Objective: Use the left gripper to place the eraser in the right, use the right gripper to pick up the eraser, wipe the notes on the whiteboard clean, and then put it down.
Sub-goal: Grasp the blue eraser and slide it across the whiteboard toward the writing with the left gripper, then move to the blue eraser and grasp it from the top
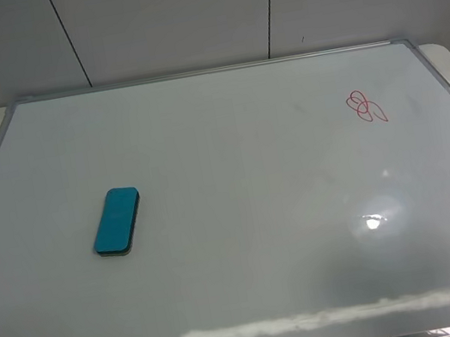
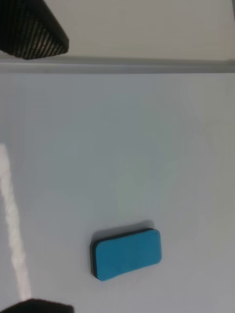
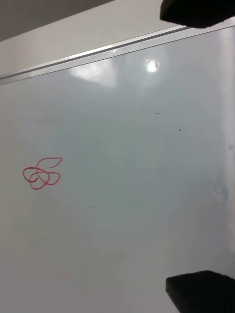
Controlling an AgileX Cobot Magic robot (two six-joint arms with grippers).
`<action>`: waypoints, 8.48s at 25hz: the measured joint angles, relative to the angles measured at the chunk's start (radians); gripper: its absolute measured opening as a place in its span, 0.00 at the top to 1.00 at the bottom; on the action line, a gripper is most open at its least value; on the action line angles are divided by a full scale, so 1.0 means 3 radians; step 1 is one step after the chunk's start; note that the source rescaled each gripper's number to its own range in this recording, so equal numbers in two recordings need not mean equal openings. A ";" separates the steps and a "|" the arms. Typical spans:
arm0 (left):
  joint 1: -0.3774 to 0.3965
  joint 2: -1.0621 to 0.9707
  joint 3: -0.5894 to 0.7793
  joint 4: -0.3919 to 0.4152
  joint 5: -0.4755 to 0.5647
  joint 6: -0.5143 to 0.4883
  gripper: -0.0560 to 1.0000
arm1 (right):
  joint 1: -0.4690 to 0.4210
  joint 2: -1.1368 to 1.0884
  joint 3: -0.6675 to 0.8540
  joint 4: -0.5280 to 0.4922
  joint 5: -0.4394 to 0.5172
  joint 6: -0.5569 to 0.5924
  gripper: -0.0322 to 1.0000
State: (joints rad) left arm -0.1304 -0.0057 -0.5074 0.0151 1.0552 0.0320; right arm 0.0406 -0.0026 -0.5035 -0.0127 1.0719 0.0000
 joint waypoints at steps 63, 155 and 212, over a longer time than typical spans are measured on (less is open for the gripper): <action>-0.0585 0.5558 -0.1214 -0.0848 -0.1473 -0.0381 0.94 | 0.0000 0.0000 0.0000 0.0000 0.0000 0.0000 0.00; -0.1922 0.6780 -0.3247 -0.1210 -0.2009 0.0491 0.76 | 0.0000 0.0000 0.0000 -0.0158 0.0000 0.0054 0.00; 0.0565 0.0720 -0.0406 -0.0147 0.0416 -0.0027 0.00 | 0.0000 0.0000 0.0000 -0.0158 0.0000 0.0054 0.00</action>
State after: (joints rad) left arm 0.0390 0.2102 -0.6291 -0.0291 1.1801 0.0238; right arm 0.0406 -0.0026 -0.5035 -0.0601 1.0719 0.0163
